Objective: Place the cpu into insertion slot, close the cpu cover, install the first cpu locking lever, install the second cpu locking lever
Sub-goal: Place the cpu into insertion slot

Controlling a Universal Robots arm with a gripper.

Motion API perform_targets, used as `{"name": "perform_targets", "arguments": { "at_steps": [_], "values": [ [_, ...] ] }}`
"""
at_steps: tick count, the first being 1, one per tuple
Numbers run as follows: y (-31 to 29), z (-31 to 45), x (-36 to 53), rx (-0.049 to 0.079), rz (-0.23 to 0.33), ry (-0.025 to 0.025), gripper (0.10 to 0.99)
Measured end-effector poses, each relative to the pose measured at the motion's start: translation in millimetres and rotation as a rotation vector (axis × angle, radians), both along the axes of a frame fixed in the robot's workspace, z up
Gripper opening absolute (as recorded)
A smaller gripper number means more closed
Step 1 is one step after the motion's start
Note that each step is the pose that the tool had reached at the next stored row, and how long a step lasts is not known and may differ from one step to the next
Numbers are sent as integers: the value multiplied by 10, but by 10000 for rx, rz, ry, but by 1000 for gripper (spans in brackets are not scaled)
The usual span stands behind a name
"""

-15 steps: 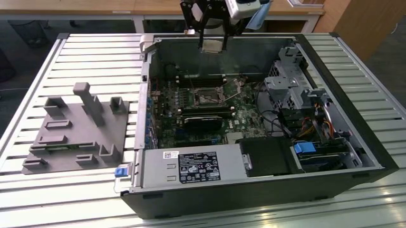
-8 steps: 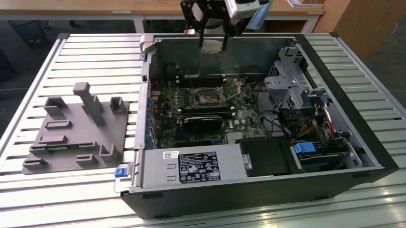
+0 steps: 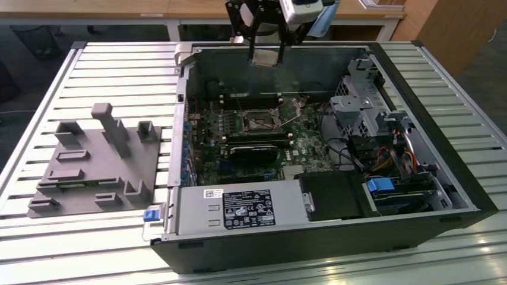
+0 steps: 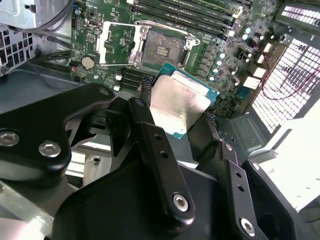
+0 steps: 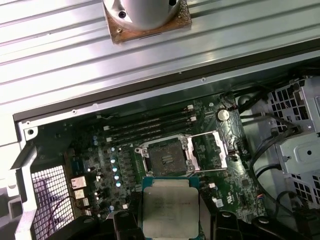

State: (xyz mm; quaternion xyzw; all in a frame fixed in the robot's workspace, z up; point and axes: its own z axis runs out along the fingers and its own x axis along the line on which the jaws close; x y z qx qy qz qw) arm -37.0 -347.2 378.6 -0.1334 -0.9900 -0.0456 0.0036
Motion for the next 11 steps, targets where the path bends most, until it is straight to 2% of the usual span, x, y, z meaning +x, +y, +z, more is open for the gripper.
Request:
{"name": "perform_targets", "arguments": {
  "at_steps": [11],
  "values": [
    [0,-1,0,0,-311,0,537]
  ]
}}
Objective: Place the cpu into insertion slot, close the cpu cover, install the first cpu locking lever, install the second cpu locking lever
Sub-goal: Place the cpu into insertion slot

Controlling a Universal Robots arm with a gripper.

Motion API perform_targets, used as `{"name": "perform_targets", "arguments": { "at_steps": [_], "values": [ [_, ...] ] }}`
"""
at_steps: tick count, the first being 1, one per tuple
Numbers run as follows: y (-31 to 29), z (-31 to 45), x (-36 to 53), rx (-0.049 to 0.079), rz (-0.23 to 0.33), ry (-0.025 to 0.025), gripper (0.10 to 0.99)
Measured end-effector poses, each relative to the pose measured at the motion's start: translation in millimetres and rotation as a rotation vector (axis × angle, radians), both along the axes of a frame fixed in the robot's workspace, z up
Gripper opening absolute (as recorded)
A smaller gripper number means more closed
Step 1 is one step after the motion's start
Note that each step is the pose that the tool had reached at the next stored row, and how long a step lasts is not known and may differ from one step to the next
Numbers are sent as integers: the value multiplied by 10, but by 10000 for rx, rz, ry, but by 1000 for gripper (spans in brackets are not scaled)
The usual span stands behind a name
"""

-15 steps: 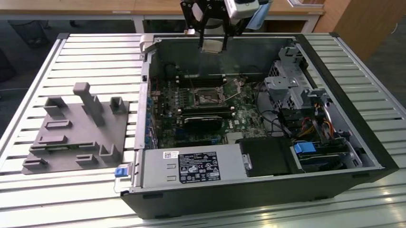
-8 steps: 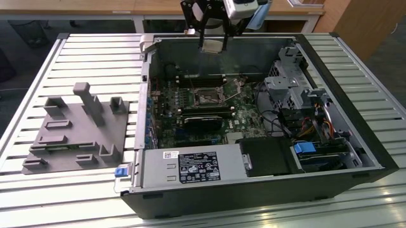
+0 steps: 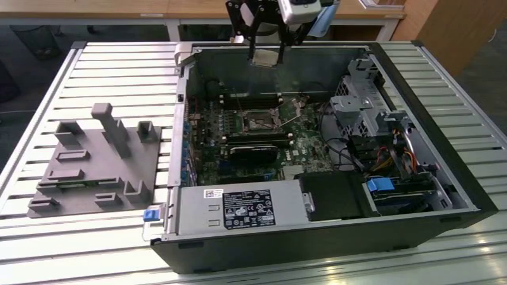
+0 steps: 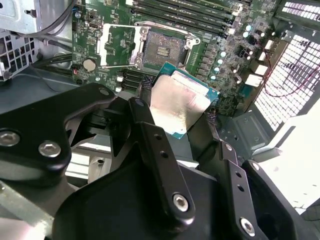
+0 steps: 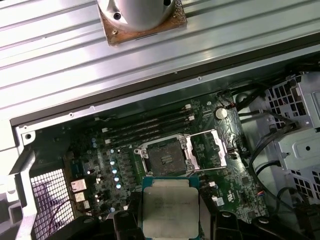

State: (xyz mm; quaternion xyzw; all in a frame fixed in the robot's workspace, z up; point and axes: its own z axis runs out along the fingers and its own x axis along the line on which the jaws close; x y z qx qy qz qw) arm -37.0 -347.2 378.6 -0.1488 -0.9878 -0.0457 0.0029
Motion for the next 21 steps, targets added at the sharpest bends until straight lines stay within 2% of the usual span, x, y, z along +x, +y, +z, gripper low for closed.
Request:
{"name": "perform_targets", "arguments": {
  "at_steps": [21],
  "values": [
    [0,-1,0,0,-594,0,537]
  ]
}}
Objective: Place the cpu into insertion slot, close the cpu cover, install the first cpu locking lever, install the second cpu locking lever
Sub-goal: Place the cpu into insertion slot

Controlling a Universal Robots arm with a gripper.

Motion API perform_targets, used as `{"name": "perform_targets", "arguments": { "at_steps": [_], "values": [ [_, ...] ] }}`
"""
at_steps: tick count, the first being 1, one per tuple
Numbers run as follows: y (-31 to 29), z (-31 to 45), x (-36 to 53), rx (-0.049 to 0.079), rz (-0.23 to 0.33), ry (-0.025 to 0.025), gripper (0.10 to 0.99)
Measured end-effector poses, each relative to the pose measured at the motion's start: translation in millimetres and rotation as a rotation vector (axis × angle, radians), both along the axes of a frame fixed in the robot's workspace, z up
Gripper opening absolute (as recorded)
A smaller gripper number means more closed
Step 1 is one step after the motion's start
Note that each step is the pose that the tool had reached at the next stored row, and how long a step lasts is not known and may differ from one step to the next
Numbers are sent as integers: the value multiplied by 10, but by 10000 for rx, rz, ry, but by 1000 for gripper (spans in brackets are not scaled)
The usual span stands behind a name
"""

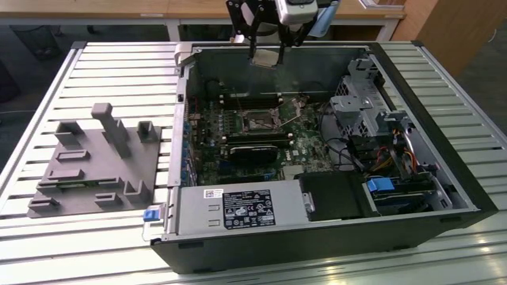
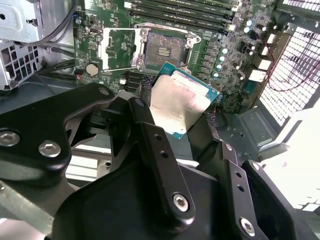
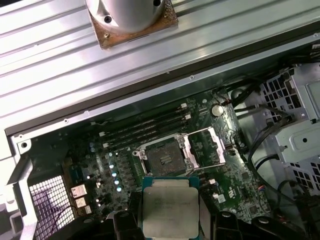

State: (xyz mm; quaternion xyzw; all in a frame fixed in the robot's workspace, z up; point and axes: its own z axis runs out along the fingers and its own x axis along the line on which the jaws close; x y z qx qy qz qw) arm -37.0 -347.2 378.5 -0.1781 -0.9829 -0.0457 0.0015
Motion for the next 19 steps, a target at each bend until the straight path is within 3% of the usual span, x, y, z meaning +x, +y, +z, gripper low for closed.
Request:
{"name": "perform_targets", "arguments": {
  "at_steps": [19],
  "values": [
    [0,-1,0,-1,-615,1,537]
  ]
}}
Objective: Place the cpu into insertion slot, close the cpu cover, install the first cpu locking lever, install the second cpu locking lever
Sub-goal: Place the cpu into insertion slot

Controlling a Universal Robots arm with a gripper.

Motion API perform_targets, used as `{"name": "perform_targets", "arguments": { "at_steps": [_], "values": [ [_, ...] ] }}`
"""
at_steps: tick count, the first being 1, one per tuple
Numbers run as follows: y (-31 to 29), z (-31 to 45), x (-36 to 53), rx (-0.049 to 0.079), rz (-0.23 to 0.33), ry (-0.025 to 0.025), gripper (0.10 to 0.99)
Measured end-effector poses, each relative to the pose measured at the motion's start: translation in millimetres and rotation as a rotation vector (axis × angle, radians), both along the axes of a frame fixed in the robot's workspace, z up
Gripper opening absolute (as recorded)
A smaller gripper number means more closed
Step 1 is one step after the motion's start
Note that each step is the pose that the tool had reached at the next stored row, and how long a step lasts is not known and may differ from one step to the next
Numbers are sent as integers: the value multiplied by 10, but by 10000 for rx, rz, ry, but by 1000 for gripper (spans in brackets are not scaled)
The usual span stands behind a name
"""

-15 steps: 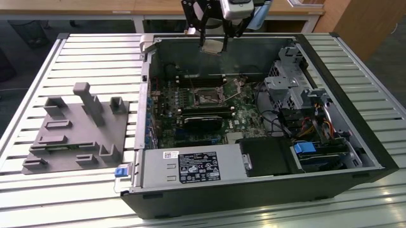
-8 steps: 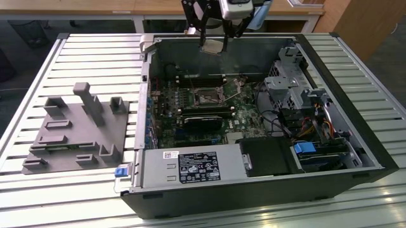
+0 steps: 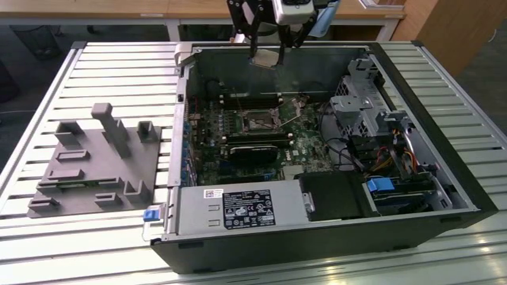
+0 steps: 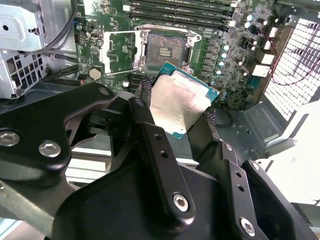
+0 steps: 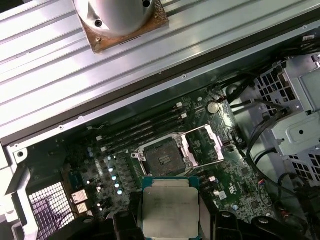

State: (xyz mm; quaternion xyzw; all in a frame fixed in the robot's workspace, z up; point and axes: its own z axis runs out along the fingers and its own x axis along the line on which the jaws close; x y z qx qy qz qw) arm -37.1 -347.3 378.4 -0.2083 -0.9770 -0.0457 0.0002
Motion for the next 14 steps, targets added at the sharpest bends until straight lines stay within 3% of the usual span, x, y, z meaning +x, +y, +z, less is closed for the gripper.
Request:
{"name": "perform_targets", "arguments": {
  "at_steps": [14],
  "values": [
    [0,-2,0,1,-612,-1,537]
  ]
}}
